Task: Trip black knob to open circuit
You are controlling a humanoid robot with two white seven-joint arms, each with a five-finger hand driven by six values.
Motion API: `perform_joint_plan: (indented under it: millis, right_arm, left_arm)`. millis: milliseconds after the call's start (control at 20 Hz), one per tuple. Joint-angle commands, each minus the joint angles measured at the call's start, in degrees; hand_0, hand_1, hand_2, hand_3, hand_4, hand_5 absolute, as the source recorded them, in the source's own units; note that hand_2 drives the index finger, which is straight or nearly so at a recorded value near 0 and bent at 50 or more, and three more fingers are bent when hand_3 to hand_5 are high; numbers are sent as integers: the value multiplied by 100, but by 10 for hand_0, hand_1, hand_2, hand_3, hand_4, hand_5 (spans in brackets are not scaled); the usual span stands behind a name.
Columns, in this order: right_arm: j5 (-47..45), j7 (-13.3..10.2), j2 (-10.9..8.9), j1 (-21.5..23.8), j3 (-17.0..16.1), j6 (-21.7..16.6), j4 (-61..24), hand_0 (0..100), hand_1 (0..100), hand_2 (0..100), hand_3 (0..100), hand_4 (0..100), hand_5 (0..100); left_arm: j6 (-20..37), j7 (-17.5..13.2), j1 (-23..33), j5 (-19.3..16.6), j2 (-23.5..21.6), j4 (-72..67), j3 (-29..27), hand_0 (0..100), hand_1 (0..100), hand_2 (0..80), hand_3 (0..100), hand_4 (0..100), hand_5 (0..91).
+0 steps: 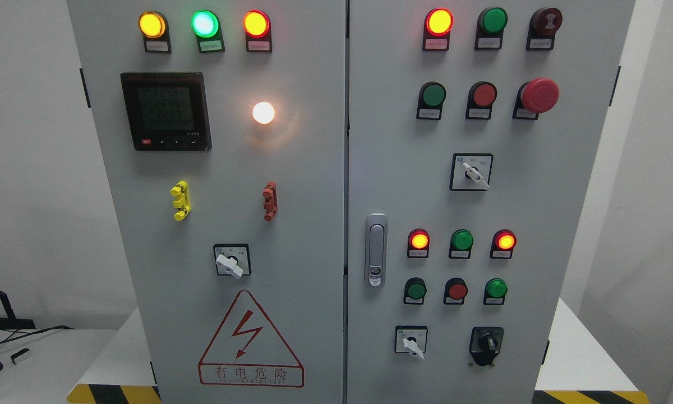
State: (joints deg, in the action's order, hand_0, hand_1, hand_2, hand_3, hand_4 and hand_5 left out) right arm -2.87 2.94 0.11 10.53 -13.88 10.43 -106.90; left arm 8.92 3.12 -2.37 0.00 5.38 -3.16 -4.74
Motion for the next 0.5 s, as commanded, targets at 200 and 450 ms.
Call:
perform_joint_plan:
  millis: [200, 450]
  right_arm:
    - [41, -82, 112, -990, 78, 424, -183, 271, 636, 495, 841, 720, 630]
    - [49, -127, 94, -1316, 192, 574, -7, 265, 642, 495, 845, 727, 636]
  left_arm:
    - [5, 4, 0, -176, -2, 0, 0, 120, 389, 0, 0, 0, 0]
    - [5, 4, 0, -176, -2, 0, 0, 120, 389, 0, 0, 0, 0]
